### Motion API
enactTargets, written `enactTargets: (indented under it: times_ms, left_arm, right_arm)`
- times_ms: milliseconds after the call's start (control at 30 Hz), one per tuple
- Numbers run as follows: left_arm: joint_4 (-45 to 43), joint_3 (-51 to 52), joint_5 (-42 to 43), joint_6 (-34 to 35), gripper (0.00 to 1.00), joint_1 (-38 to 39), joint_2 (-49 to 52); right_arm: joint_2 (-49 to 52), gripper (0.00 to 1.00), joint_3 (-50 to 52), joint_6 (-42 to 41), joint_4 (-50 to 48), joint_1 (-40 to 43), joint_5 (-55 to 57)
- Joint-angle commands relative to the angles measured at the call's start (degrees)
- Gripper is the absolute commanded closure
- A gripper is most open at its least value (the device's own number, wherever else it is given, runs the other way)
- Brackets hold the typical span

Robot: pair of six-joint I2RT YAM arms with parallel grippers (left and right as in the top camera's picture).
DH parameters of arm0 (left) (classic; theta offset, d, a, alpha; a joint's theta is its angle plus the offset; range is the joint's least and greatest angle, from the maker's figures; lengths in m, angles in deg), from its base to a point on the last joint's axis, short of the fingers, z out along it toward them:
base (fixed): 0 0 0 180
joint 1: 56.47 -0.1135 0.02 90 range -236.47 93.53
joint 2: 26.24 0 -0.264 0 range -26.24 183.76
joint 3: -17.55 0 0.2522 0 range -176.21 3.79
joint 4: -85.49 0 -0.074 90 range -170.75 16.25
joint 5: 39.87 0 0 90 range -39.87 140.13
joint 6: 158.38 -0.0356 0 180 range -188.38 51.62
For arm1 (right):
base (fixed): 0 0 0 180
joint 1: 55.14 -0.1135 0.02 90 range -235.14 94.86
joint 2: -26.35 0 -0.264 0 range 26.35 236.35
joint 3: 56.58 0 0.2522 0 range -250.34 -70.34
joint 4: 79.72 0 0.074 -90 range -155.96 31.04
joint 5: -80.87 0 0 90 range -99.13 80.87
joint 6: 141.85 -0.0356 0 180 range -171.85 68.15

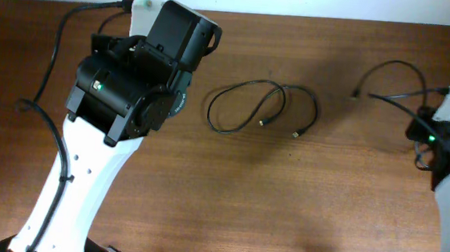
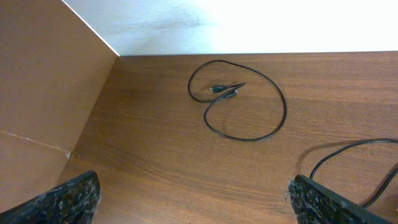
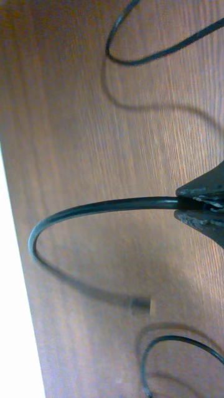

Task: Untangle cables
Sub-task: 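Pull the cable end to the upper right with the right gripper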

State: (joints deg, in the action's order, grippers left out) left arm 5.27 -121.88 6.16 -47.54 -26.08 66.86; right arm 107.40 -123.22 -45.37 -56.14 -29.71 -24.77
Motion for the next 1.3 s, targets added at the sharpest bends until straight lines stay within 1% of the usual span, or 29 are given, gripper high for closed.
enactTargets:
  times_ms: [0, 133, 200, 267, 333, 400, 500, 567, 600, 700, 800, 900, 967, 1067, 1167, 1267]
  left_arm:
    - [0.3, 0.1, -0.4, 1.0, 0.01, -0.2, -0.9]
    - [0.3, 0.1, -0.4, 1.0, 0.01, -0.2, -0.9]
    - [0.3, 0.1, -0.4, 1.0, 0.01, -0.2, -0.9]
    - [0.3, 0.1, -0.4, 1.0, 0.01, -0.2, -0.9]
    - [0.2, 0.1, -0.4, 1.0, 0.01, -0.2, -0.9]
    - [0.1, 0.1, -0.4, 1.0, 0.01, -0.2, -0.9]
    - [-0.2, 0.1, -0.4, 1.0, 0.01, -0.2, -0.9]
    - [-0.2, 0.1, -0.4, 1.0, 0.01, -0.2, -0.9]
    - [-0.2, 0.1, -0.2, 1.0, 0.01, -0.2, -0.9]
    - [-0.3, 0.1, 1.8, 1.0, 0.01, -0.2, -0.9]
    - [-0.2, 0.1, 2.8, 1.0, 0.01, -0.2, -0.9]
    - [-0.3, 0.1, 2.8, 1.0, 0.01, -0.2, -0.9]
    - [-0.3, 0.1, 2.8, 1.0, 0.01, -0.2, -0.9]
    - [-0.2, 0.1, 2.8, 1.0, 0.01, -0.2, -0.9]
    - [-0.3, 0.1, 2.8, 1.0, 0.01, -0.2, -0.9]
    - [-0.7, 0.1, 2.8, 1.0, 0.01, -0.2, -0.9]
  right_arm:
    - [5.0, 0.96, -0.7, 0.5, -0.2, -1.4, 3.9]
    - [12.4, 0.96, -0.7, -0.4, -0.4, -0.2, 4.7]
    - [15.3, 0.96, -0.7, -4.1, -1.0, 1.9, 5.6]
    - [15.8, 0.96, -0.7, -5.8, -1.3, 4.7, 3.8]
    - [15.3, 0.96, -0.9, -5.7, -1.7, 8.1, 0.8]
    - [14.8, 0.96, -1.2, -6.6, -1.7, 11.4, 0.7]
    - [14.8, 0.96, -1.3, -6.6, -1.5, 14.1, 0.6]
    - [14.8, 0.96, -1.4, -5.6, -1.8, 14.8, 0.5]
    - [14.8, 0.96, -1.7, -4.5, -2.7, 14.4, -1.0]
    - [14.8, 0.96, -4.3, -4.4, -5.3, 11.5, -2.6]
    - [14.8, 0.96, -11.8, -3.6, -4.9, 6.7, -2.4]
    - [16.1, 0.96, -22.3, -3.4, -3.5, 2.3, 0.3]
    - [19.3, 0.96, -31.5, -2.6, 0.0, 0.0, 1.3]
    - [27.2, 0.96, -45.2, -0.8, 7.8, -1.8, 3.0]
    - [37.5, 0.96, -57.9, 0.6, 17.3, -2.2, 3.9]
    - [46.4, 0.96, -64.8, 0.1, 23.1, -2.0, 3.8]
